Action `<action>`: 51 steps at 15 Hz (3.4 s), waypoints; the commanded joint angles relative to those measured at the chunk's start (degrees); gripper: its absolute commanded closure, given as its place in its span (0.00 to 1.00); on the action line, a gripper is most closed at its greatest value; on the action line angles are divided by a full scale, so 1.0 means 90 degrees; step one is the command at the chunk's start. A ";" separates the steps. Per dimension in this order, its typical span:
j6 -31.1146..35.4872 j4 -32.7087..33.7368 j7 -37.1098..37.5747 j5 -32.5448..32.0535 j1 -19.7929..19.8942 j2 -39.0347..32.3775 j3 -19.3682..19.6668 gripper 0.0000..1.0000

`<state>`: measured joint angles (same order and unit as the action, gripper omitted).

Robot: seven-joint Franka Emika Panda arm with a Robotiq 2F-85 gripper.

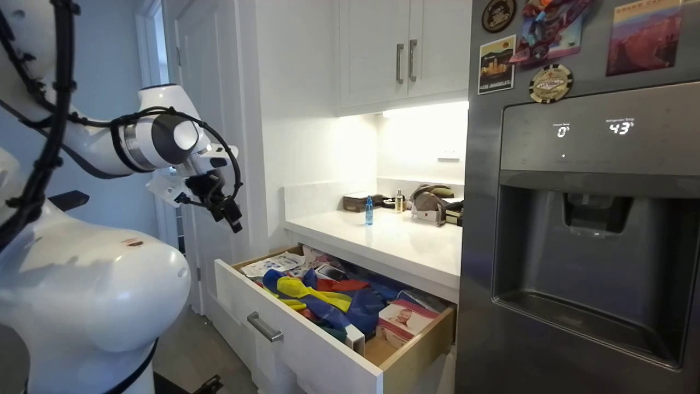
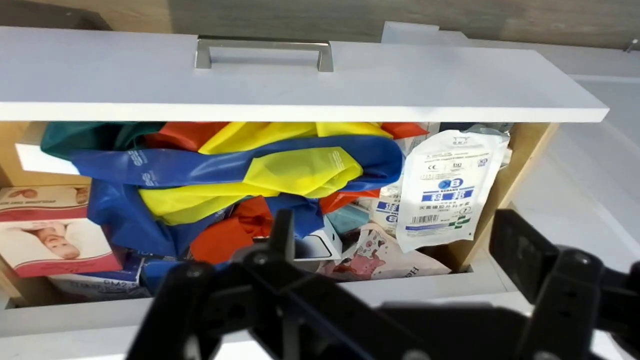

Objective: Push the drawer closed

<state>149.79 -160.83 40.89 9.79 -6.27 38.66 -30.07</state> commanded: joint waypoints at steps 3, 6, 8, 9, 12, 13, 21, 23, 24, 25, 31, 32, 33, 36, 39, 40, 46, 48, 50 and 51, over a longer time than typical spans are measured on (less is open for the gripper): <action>0.0750 -0.0003 0.1608 -0.0939 0.0795 -0.0933 -0.1280 0.00; 0.0922 -0.0002 0.2489 -0.1509 0.1342 -0.1370 -0.2017 0.00; 0.1050 0.0002 0.2997 -0.1878 0.1732 -0.1646 -0.2476 0.14; 0.1152 0.0002 0.3119 -0.1945 0.2012 -0.1739 -0.2779 0.26; 0.1629 0.0007 0.3618 -0.2425 0.2758 -0.2060 -0.3555 0.51; 0.1787 0.0007 0.3772 -0.2596 0.3059 -0.2142 -0.3836 0.58; 0.2986 0.0055 0.4595 -0.3919 0.6152 -0.2009 -0.6343 1.00; 0.3292 0.0069 0.4568 -0.4017 0.7054 -0.1971 -0.7042 0.99; 0.3478 0.0074 0.4536 -0.4005 0.7545 -0.1889 -0.7457 0.99; 0.3675 0.0078 0.4515 -0.3966 0.7990 -0.1748 -0.7849 0.99; 0.4848 0.0501 0.3660 -0.2746 1.0381 -0.0551 -1.0189 0.99; 0.4989 0.0673 0.3555 -0.2519 1.0690 -0.0273 -1.0484 0.99; 0.5136 0.0825 0.3272 -0.2145 1.0860 0.0046 -1.0693 0.99; 0.5296 0.1220 0.2673 -0.1316 1.1003 0.0675 -1.0958 0.99; 0.5438 0.1438 0.2343 -0.0660 1.0902 0.1180 -1.0921 0.99; 0.5494 0.1508 0.2268 -0.0478 1.0864 0.1344 -1.0898 0.99; 0.5374 0.1853 0.1888 0.0264 1.0548 0.1885 -1.0576 0.99; 0.5372 0.1913 0.1847 0.0407 1.0440 0.1997 -1.0441 0.99; 0.5370 0.1960 0.1837 0.0473 1.0394 0.2079 -1.0339 0.99; 0.5379 0.1997 0.1840 0.0483 1.0428 0.2135 -1.0329 0.99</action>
<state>197.78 -144.09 59.59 12.48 87.88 55.80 -124.50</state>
